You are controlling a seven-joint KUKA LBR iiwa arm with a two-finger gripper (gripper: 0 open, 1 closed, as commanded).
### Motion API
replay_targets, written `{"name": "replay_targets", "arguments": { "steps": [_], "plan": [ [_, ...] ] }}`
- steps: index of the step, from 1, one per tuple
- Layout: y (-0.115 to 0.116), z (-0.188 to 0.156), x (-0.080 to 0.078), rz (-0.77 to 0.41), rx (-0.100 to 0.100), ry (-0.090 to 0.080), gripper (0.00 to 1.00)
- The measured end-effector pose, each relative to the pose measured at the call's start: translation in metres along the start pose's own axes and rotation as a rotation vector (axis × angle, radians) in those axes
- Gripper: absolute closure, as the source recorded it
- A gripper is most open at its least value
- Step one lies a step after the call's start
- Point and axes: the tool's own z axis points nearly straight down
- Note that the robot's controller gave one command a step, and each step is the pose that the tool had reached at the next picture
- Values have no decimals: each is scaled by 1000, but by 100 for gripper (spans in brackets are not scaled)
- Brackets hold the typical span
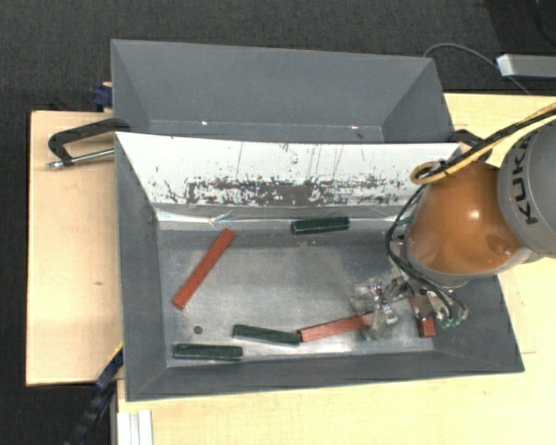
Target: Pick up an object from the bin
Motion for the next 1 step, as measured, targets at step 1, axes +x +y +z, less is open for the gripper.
{"name": "replay_targets", "arguments": {
  "steps": [1],
  "plan": [
    [3,-158,-29,63,2,-5,100]
  ]
}}
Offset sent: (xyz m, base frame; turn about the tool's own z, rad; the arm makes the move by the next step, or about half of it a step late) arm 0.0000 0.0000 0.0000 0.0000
